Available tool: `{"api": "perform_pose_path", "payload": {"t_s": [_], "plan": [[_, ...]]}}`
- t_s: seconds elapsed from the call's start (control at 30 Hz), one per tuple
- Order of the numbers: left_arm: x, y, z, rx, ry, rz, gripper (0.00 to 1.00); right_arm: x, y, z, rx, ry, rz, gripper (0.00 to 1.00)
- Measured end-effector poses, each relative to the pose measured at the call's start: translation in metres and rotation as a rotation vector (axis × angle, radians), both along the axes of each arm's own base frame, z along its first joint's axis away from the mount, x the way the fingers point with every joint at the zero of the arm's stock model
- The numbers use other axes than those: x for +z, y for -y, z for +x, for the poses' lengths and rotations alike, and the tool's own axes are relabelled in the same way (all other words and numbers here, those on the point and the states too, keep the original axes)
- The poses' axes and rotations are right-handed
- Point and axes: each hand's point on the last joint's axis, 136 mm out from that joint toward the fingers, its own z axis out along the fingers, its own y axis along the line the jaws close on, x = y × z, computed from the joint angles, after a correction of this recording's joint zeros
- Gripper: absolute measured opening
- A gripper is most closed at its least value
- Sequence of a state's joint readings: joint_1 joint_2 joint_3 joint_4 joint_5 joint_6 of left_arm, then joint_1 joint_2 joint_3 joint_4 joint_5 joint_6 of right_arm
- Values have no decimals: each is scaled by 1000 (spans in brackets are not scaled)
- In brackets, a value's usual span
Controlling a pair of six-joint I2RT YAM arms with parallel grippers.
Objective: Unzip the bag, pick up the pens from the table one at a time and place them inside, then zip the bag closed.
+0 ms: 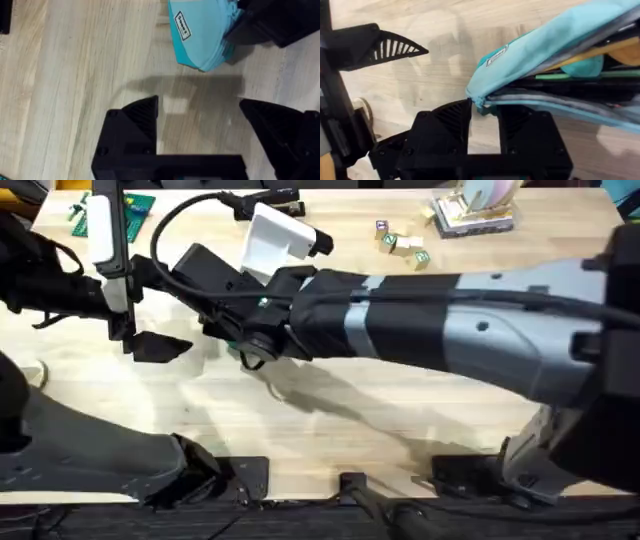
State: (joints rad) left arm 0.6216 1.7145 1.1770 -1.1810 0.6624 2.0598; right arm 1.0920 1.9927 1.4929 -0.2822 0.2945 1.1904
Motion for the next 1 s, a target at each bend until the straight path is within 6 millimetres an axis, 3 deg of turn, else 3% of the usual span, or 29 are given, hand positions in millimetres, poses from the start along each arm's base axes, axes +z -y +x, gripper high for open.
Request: {"api": "perform_pose_path", "payload": {"t_s": [0.17, 0.23, 0.3, 0.73, 1.0], "plan": [[0, 0, 0, 0, 0, 0, 994, 8, 2, -1, -1, 5, 7, 279], [0, 0, 0, 0, 0, 0, 994, 10, 2, -1, -2, 5, 12, 114], [0, 0, 0, 0, 0, 0, 994, 10, 1, -1, -5, 2, 15, 40], [0, 0, 0, 0, 0, 0, 993, 11, 4, -3, -3, -5, 6, 33], [0, 0, 0, 0, 2, -3, 993, 49, 17, 3, -25, 24, 62, 32]]}}
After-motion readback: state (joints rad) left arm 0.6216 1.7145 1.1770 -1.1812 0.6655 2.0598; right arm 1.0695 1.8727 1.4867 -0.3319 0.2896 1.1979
